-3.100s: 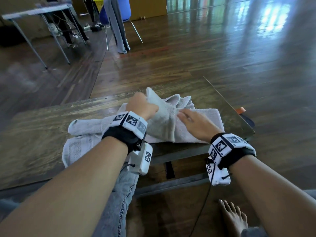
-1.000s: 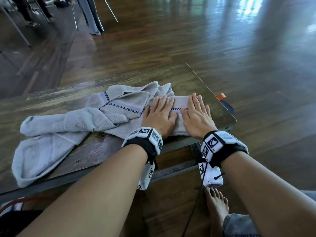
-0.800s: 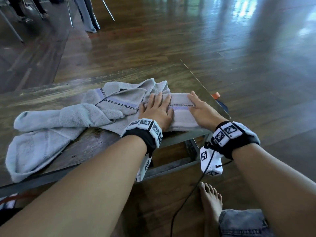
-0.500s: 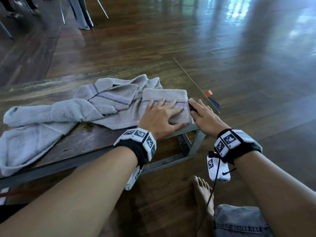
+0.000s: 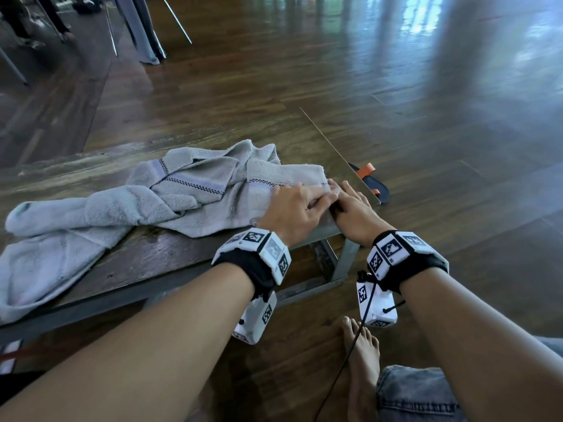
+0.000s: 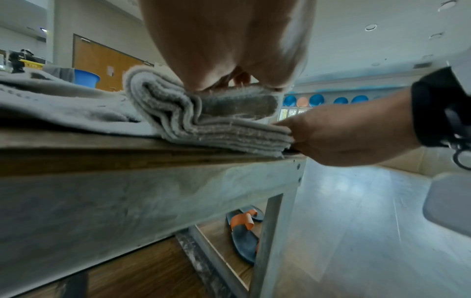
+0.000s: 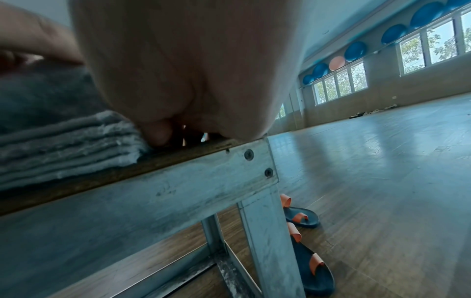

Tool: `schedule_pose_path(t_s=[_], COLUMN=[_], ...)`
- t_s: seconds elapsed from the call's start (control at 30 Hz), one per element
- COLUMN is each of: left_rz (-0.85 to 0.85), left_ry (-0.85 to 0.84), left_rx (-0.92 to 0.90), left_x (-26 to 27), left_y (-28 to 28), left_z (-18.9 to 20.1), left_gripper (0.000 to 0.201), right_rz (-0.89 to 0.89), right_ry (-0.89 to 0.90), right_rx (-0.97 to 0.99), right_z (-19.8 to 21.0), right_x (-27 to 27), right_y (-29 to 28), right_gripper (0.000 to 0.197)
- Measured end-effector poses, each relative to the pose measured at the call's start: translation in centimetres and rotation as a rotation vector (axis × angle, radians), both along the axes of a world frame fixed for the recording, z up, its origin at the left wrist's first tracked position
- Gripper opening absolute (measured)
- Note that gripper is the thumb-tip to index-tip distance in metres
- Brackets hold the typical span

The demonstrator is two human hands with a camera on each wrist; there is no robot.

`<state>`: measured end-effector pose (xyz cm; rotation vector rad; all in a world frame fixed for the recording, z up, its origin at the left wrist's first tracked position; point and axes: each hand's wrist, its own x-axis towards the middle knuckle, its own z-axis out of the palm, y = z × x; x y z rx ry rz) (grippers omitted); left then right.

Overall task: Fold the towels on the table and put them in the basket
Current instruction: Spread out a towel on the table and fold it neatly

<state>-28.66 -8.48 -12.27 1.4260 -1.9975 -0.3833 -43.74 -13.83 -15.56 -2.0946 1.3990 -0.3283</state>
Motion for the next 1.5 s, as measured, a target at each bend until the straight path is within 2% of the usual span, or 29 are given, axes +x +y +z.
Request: schedule_pose_path(t_s=[0.1, 0.2, 0.3, 0.37, 0.43, 0.47, 0.5, 0.53, 0.6, 0.67, 0.7, 0.77, 0.87, 1.0, 1.1, 1.2, 1.37, 1.5], left_rz=[0.024, 0.021, 0.009, -0.009, -0.003, 0.025, 0.079, 0.147, 0.272, 0.3, 0.285, 0.276, 0.272, 0.287, 0.306, 0.323, 0.344, 0.419], left_ry=[-0.344, -0.359, -0.377, -0.351, -0.137, -0.005, 0.076, 0.086, -0.059, -0.283, -0.32, -0.325, -0.337, -0.309, -0.286, -0.264, -0.238, -0.211], left_rx=[0.175, 0.166, 0.231, 0.268, 0.288, 0.277, 0.22, 0.136, 0.036, 0.282, 0.392, 0.414, 0.329, 0.333, 0.356, 0.39, 0.461, 0.446], left_x=[-0.2, 0.0, -0.2, 0.0, 0.6, 1.1, 1.8, 2.5, 3.9, 5.1, 5.4, 6.0, 6.4, 7.1, 7.2, 7.4, 7.7, 7.5], left_y=[0.4, 0.5, 0.2, -0.1, -0.6, -1.0, -1.5, -2.1, -3.1, -3.5, -3.4, -3.3, -3.3, -3.7, -4.0, -3.8, -3.6, -3.4], left_z=[-1.0, -0.9, -0.9, -0.8, 0.0, 0.5, 0.8, 1.0, 0.5, -1.0, -1.8, -3.2, -4.1, -4.8, -5.0, -4.8, -4.2, -3.9], left_gripper=[0.041, 0.043, 0.04, 0.038, 0.034, 0.039, 0.044, 0.047, 0.039, 0.046, 0.052, 0.056, 0.055, 0.053, 0.054, 0.054, 0.055, 0.062], right_rz=[-0.048, -0.211, -0.165, -0.073, -0.047, -0.044, -0.035, -0.024, -0.035, -0.029, -0.017, -0.026, -0.05, -0.046, -0.039, -0.043, -0.17, -0.16], right_ry=[-0.072, -0.28, -0.361, -0.335, -0.243, -0.183, -0.121, -0.07, -0.029, 0.06, 0.151, 0.276, 0.227, 0.086, 0.105, 0.144, 0.148, 0.132], right_rx=[0.052, -0.015, -0.053, 0.049, 0.065, 0.035, -0.008, -0.043, -0.064, -0.081, -0.114, -0.256, -0.428, -0.215, -0.144, -0.133, -0.149, -0.147], right_z=[0.4, 1.3, 1.7, 1.2, 0.4, 0.1, -0.2, -0.5, -0.2, 1.0, 1.7, 2.6, 2.6, 0.5, -0.3, -0.4, -0.9, -1.2], right_x=[0.0, 0.3, 1.6, 2.3, 2.5, 2.6, 2.7, 2.9, 3.4, 4.1, 4.7, 5.9, 7.4, 7.6, 7.2, 6.9, 7.0, 7.0], right_y=[0.3, 0.3, 0.5, 0.5, 0.5, 0.4, 0.5, 0.6, 0.9, 0.6, 0.5, 0.2, 0.5, 0.2, -0.6, -0.9, -0.5, -0.6], right_gripper=[0.065, 0.056, 0.043, 0.047, 0.05, 0.051, 0.051, 0.051, 0.052, 0.046, 0.043, 0.046, 0.046, 0.053, 0.057, 0.059, 0.066, 0.068])
